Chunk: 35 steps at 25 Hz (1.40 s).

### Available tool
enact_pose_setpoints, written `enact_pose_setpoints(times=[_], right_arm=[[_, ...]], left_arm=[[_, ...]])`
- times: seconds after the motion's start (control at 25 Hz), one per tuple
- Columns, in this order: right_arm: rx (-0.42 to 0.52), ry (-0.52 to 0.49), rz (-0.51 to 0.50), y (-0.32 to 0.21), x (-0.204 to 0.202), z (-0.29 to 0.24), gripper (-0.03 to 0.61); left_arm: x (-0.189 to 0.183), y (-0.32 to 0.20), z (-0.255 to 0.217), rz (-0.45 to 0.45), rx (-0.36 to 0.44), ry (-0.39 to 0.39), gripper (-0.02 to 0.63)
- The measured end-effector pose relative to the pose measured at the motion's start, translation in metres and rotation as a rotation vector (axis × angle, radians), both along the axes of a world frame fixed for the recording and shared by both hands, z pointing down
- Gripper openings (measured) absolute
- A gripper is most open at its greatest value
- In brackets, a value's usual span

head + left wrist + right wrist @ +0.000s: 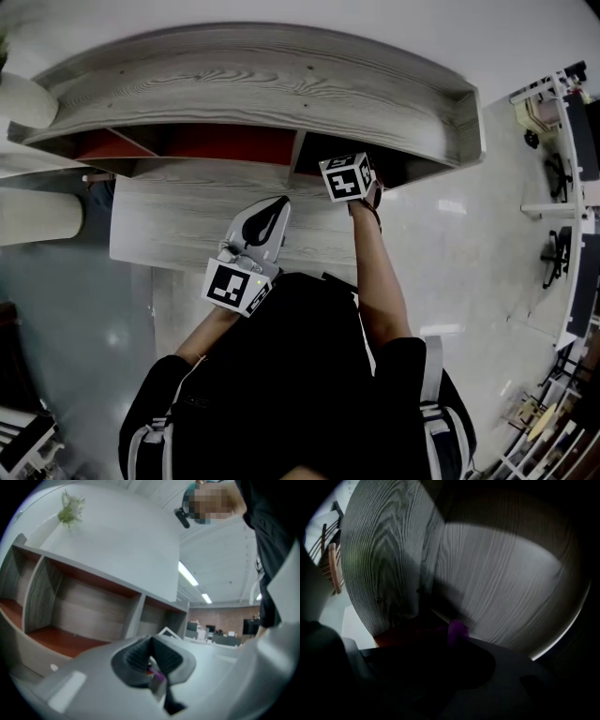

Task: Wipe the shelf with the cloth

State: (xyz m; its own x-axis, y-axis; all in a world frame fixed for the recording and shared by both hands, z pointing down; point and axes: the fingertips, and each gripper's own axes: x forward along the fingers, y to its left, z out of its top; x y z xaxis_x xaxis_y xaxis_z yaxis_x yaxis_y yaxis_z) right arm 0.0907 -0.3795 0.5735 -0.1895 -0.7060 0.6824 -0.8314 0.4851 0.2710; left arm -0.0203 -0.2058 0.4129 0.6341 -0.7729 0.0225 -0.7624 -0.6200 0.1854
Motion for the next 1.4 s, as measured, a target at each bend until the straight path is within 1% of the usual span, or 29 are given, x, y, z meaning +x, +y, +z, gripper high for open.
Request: enact_pose_setpoints(times=[0.32, 0.72, 0.8, 0.92, 1.16, 1.4], right_arm=[[-0.026, -0.008, -0.194, 0.003, -0.04, 0.003, 0.049], [-0.057, -0.006, -0.402, 0.019, -0.065, 0.004, 0.049], [-0.074, -0.011, -0.434, 0.023, -0.068, 0.006, 0.049], [-0.072, -0.028, -0.49, 0.029, -0.077, 0.005, 0.05], [-0.109, -0.039, -0.519, 0.047, -0.082, 0.007, 0.049], [-0.104, -0.024, -0.519, 0.062, -0.083, 0.006, 0.049]], left_arm=[[-0.01, 0.006, 0.001, -0.031, -0.005, -0.006, 0.002], [-0.008, 0.013, 0.002, -0.032, -0.009, -0.003, 0.002], [-0.007, 0.015, 0.002, -0.03, -0.011, -0.002, 0.002], [-0.007, 0.018, 0.002, -0.029, -0.01, -0.001, 0.002], [-0.008, 0.021, 0.002, -0.034, -0.014, 0.004, 0.002], [-0.009, 0.025, -0.002, -0.038, -0.002, 0.008, 0.002]])
